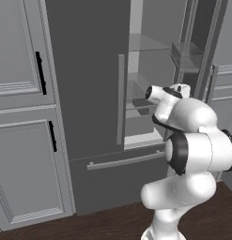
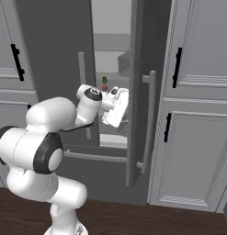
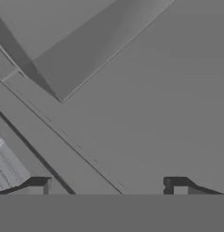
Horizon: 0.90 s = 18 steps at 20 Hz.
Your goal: Take the strawberry from the fridge and place it on top of the pancake, located on the dining counter.
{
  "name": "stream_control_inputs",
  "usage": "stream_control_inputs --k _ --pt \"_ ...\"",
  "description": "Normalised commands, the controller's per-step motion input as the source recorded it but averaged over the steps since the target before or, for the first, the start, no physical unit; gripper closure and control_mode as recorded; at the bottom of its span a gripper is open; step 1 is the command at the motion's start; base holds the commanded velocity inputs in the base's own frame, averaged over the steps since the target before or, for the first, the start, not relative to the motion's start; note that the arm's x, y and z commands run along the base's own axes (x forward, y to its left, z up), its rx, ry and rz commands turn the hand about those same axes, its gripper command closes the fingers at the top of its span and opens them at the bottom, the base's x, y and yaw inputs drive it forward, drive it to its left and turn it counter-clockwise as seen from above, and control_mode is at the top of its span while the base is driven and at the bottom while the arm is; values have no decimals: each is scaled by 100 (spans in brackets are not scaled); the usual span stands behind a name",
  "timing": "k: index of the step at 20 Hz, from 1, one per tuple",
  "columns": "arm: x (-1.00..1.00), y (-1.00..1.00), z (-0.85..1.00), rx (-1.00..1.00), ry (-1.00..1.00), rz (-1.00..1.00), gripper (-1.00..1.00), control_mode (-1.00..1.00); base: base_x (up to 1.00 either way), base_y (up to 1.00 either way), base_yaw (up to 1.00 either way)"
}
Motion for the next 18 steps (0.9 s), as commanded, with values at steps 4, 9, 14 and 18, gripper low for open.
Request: stream_control_inputs --k 4,9,14,18 --pt "-9 -80 0 0 0 0 -100 -100 0 0 0" --pt "-1 -80 0 0 0 0 -100 -100 0 0 0" --pt "-20 33 -5 -5 0 2 -100 -100 0 0 0" --pt "0 100 0 -28 2 6 -100 -100 0 0 0"
